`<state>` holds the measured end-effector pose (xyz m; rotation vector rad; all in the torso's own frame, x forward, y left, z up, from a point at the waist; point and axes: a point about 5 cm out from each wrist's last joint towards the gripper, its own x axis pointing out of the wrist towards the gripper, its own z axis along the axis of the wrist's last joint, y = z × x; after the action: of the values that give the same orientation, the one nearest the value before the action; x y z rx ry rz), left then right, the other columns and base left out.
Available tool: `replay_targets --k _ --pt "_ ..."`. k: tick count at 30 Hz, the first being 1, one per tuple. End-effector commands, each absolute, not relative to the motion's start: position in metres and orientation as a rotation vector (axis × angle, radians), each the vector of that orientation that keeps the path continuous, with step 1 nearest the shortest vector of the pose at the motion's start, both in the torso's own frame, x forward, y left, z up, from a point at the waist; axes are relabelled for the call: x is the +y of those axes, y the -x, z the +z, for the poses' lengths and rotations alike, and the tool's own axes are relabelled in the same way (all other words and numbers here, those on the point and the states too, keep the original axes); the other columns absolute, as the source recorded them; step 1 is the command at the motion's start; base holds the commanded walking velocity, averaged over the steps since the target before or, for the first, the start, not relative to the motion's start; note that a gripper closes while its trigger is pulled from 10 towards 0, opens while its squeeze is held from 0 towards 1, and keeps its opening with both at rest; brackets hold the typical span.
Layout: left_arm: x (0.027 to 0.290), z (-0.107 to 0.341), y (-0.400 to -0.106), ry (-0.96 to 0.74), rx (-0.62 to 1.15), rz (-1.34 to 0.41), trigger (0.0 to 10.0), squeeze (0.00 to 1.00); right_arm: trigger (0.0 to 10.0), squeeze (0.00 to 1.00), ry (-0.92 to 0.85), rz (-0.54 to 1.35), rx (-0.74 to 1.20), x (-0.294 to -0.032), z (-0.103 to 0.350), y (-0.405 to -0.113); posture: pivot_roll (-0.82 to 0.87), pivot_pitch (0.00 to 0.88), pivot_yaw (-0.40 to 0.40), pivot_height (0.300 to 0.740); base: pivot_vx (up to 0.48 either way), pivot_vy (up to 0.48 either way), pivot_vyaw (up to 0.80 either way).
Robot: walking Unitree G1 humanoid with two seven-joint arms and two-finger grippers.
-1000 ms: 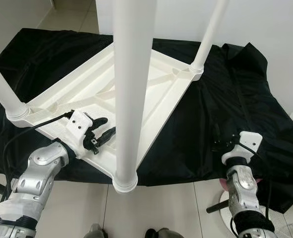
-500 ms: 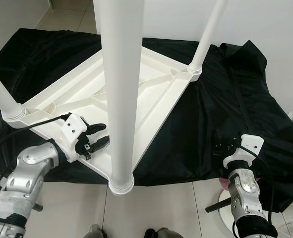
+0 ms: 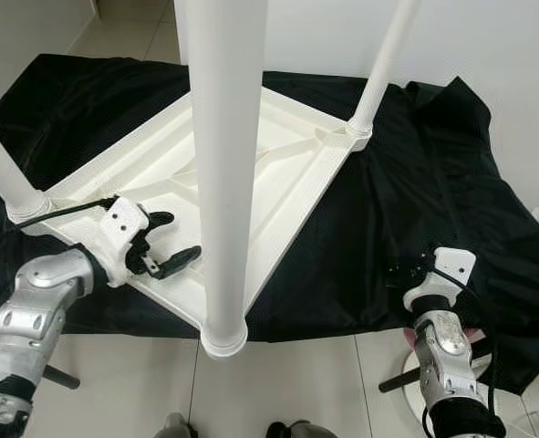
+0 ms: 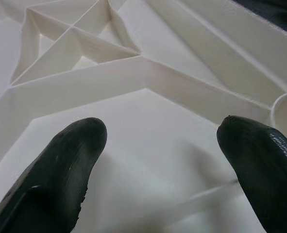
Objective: Building children table
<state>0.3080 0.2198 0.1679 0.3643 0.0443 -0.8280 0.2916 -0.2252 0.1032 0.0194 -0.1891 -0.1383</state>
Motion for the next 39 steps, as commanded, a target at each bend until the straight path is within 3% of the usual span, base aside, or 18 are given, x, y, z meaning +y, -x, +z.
replay_targets --k 1,5,6,19,28,39 --pt "0.223 0.171 -0.296 -0.317 0.13 -1.087 10.0 0.69 10.0 0.0 -0.015 -0.153 -0.158 -0.228 0.096 -0.287 0.06 0.1 -0.051 0.74 0.0 0.0 0.0" --pt "0.225 0.176 -0.295 -0.293 0.128 -1.095 10.0 0.69 10.0 0.0 -0.013 -0.155 -0.156 -0.229 0.096 -0.287 0.06 0.1 -0.051 0.74 0.0 0.0 0.0" --pt "0.226 0.177 -0.295 -0.299 0.126 -1.094 10.0 0.0 10.0 0.0 -0.013 -0.156 -0.155 -0.229 0.096 -0.287 0.06 0.1 -0.051 0.74 0.0 0.0 0.0" --pt "0.234 0.17 -0.282 -0.458 0.23 -1.176 10.0 0.0 10.0 0.0 -0.006 -0.162 -0.151 -0.23 0.098 -0.289 0.07 0.116 -0.06 0.74 0.0 0.0 0.0" --pt "0.229 0.165 -0.289 -0.543 0.264 -1.175 10.0 0.0 10.0 0.0 -0.002 -0.166 -0.155 -0.23 0.1 -0.29 0.06 0.13 -0.057 0.74 0.0 0.0 0.0" --pt "0.214 0.167 -0.319 -0.613 0.221 -1.135 10.0 0.0 10.0 0.0 0.001 -0.197 -0.161 -0.234 0.102 -0.29 0.03 0.136 -0.036 0.74 0.0 0.0 0.0"
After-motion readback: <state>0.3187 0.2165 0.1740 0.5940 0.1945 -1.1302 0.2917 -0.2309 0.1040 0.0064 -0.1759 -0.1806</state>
